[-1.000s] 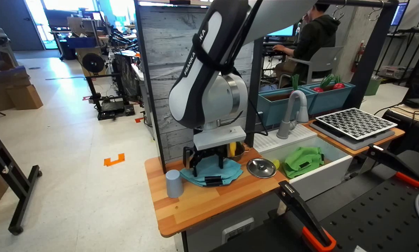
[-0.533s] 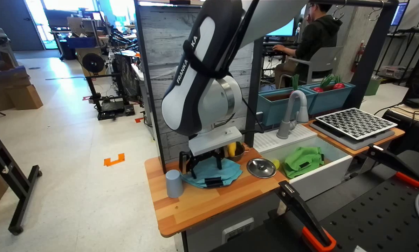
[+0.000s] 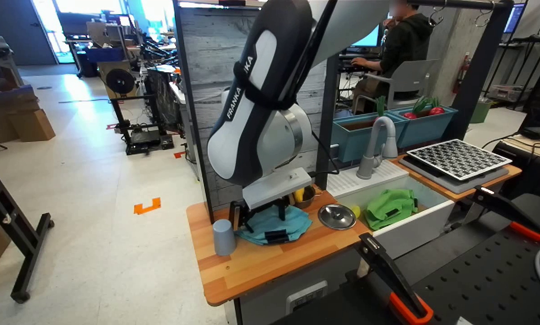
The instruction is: Move the blue towel closer to you
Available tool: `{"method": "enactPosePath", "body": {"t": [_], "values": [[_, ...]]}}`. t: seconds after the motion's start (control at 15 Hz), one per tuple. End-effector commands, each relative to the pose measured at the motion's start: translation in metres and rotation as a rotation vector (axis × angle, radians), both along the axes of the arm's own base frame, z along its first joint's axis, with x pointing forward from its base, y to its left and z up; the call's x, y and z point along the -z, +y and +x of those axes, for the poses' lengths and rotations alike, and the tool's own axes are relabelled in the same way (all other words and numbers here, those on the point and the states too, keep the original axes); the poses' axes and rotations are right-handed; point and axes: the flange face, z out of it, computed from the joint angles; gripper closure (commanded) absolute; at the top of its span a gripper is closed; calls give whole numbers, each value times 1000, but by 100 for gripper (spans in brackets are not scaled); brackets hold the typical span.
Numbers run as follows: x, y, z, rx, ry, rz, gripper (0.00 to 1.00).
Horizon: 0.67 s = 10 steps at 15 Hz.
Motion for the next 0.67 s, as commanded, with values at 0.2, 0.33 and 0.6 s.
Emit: {"method": "enactPosePath", "body": {"t": [0.2,0.33,0.6], "values": [[17,-8,-35,-8,-78,31,0],[18,-13,-47,-12,-109,57,0],[13,-25,-76,-27,-136,87,0]]}}
